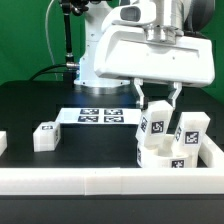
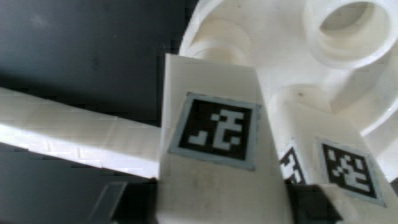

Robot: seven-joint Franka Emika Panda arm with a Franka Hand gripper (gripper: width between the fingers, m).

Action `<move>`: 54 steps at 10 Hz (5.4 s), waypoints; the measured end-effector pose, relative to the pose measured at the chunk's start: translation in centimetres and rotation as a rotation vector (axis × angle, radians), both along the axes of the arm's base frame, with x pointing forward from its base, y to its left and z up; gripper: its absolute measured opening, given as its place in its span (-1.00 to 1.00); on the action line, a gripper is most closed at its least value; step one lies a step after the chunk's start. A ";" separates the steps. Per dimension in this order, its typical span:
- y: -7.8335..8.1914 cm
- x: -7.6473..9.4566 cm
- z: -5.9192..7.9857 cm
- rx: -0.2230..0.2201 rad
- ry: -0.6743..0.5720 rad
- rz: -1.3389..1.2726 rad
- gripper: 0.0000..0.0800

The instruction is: Assemble stool

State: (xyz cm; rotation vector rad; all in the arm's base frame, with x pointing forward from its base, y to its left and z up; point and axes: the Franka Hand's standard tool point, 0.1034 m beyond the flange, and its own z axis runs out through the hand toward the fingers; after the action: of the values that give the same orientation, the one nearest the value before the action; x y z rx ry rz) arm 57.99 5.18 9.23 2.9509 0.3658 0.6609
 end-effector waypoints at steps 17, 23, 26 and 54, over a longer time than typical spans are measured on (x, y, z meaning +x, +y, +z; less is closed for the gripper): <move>-0.4 0.7 3.4 0.145 0.463 -0.124 0.62; 0.6 0.8 2.2 0.045 0.432 0.235 0.62; 0.1 0.9 2.1 -0.032 0.424 0.450 0.62; -1.4 0.9 0.1 -0.234 0.484 0.662 -0.17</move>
Offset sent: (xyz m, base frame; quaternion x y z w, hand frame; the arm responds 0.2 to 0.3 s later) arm 0.0089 0.0017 0.0169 0.0364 -0.0494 0.0068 0.9981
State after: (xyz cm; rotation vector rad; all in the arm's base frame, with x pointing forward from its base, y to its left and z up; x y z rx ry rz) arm 58.93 3.77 9.32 2.6955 1.3827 -0.0858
